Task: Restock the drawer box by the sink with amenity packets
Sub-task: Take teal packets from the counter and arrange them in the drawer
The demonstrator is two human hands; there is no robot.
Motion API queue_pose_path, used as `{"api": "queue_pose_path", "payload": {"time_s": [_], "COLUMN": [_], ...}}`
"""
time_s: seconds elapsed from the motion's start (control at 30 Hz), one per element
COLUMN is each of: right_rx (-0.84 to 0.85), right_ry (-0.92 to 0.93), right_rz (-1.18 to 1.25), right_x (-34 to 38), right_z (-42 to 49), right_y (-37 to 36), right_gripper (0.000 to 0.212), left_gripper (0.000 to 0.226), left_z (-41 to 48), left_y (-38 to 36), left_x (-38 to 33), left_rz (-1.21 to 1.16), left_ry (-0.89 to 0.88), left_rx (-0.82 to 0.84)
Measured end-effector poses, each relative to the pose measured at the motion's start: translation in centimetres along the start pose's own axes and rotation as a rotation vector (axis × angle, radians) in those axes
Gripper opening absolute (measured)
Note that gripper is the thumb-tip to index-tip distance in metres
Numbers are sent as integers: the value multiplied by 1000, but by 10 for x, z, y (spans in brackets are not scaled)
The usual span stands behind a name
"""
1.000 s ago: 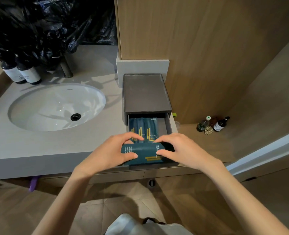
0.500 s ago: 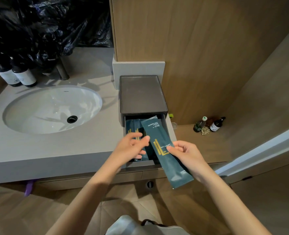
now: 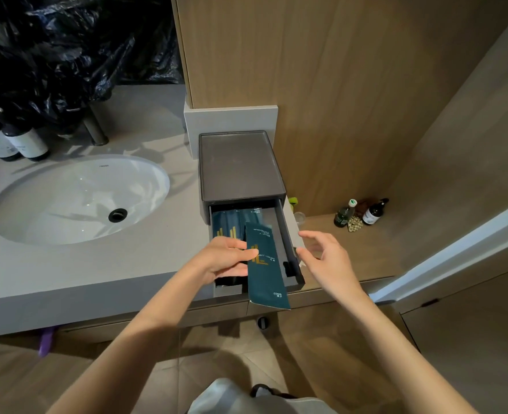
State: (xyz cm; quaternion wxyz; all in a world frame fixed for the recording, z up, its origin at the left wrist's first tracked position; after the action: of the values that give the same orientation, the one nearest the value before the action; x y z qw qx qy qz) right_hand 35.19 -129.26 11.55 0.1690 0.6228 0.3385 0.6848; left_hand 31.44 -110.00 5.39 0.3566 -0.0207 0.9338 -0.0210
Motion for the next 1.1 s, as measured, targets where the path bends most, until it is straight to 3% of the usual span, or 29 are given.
{"api": "queue_pose_path", "payload": {"time_s": [0.17, 0.6, 0.73, 0.83, 0.93, 1.1], "right_rx": [149, 228, 235, 253, 268, 328], "right_ry": [-85, -101, -80, -71, -50, 92], "right_rz": [-34, -59, -43, -61, -78, -159], "right_x": [-13, -12, -5, -5, -8, -8], "right_z": [5, 11, 8, 7, 9, 18], "right_y": [-22, -36, -35, -36, -40, -51], "right_gripper": [58, 50, 49, 51, 60, 67], "left_gripper": [37, 47, 56, 75, 79, 102], "left_z": [26, 74, 77, 70, 52, 34], "left_y": [5, 3, 3, 7, 9, 5], "left_x": [-11, -33, -37, -50, -62, -43], "left_rz": [-4, 108, 293, 452, 688, 1190], "left_ry": [-3, -88, -172, -346, -530, -550], "left_rx": [-85, -227, -300, -430, -546, -358]}}
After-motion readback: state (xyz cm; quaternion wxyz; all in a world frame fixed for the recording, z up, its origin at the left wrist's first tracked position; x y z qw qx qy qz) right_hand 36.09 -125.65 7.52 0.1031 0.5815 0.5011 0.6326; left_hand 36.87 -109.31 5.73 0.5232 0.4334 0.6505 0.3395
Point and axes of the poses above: each hand's wrist, its own z-axis towards the middle knuckle, its own y-axis out of the back of the hand, x = y × z, the point moved 9 cm from there along z, towards the middle knuckle, and after that the axes turned 7 degrees about y, right-handed, at the moved point
